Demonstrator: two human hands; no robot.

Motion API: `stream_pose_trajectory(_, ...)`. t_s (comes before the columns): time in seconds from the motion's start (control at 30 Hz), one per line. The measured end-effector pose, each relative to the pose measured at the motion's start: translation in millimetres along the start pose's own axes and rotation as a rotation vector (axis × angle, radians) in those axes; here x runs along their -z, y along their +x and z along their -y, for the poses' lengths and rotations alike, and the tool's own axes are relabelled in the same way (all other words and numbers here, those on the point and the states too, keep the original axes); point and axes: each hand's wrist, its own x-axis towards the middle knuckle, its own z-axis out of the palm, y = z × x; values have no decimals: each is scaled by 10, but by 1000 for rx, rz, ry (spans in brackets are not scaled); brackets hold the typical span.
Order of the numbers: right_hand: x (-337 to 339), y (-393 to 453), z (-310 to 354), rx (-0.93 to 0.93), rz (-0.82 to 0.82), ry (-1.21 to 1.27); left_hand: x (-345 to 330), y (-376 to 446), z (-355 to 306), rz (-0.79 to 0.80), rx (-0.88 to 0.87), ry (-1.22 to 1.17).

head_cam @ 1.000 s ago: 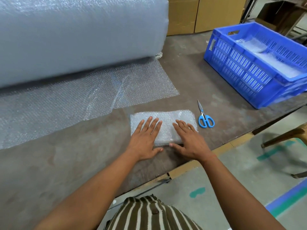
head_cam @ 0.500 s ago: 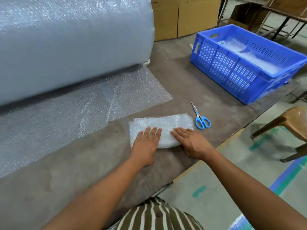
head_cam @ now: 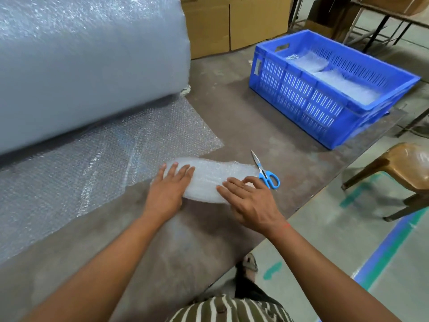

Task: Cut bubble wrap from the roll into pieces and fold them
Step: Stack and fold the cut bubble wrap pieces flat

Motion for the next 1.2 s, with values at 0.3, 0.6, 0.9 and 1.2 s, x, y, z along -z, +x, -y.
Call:
stream_pose_trajectory(0.3,92,268,-1203,-43,-249,-82,332,1653,-312,-183,-52,46)
stream_pose_trajectory(0.6,59,81,-2242,-144,-302,-242,160,3227,-900,-266,-276,149)
stream_pose_trajectory(0.9,321,89,-2878,-190,-485,-312,268,4079,-1291,-597,-372,155)
stream_pose_trajectory(1.2,-262,-228,-2804,-197,-274,-274,-469,3890,-1185,-304,-388,137)
